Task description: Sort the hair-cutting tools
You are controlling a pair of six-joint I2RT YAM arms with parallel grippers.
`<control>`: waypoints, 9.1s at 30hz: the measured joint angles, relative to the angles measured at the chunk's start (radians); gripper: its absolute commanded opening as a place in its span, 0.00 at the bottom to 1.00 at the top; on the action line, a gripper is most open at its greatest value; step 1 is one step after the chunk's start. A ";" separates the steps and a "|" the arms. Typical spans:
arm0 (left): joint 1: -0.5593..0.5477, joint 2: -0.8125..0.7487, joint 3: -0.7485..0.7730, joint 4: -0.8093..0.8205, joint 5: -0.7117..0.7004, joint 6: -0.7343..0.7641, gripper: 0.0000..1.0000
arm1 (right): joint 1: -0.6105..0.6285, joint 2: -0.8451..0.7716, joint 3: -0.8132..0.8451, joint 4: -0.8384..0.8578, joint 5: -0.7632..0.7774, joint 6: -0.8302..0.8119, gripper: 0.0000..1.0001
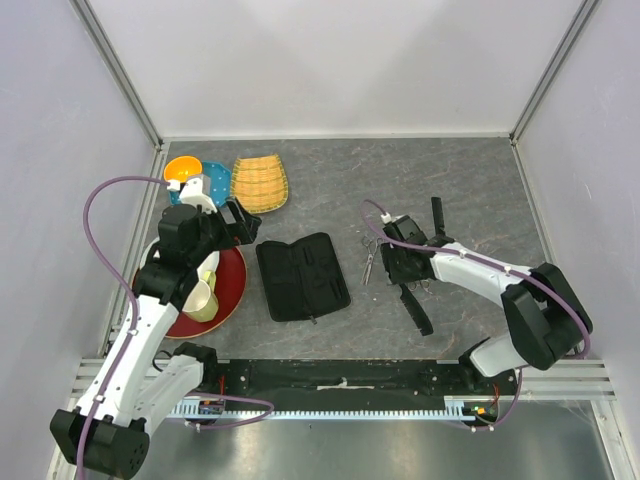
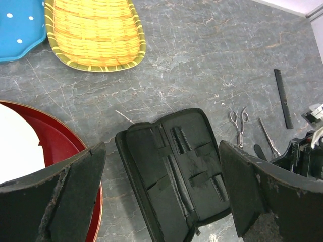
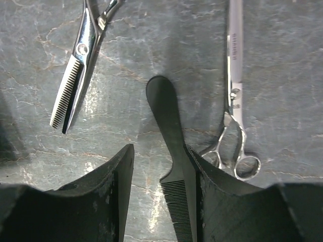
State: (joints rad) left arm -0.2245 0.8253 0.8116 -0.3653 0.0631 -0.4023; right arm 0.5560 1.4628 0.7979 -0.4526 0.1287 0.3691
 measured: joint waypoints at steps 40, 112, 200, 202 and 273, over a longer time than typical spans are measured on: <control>0.000 0.019 0.000 -0.003 0.026 0.011 0.99 | 0.024 0.034 0.134 -0.038 0.016 -0.018 0.53; 0.000 0.040 0.012 -0.062 0.043 0.030 1.00 | -0.014 0.232 0.193 -0.172 -0.051 -0.006 0.08; -0.384 0.324 -0.023 0.206 -0.048 -0.341 0.02 | 0.265 -0.171 0.218 0.010 -0.050 0.203 0.73; -0.384 0.262 0.003 0.156 -0.091 -0.312 0.02 | 0.265 -0.148 0.185 0.011 -0.061 0.203 0.71; -0.384 0.110 0.274 -0.230 -0.080 -0.096 0.02 | 0.159 0.323 0.453 0.320 0.011 -0.065 0.76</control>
State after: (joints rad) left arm -0.6083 0.9356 1.0855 -0.5957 -0.0170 -0.4984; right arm 0.7155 1.7859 1.2510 -0.1322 0.1398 0.3038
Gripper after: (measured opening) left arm 0.047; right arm 0.750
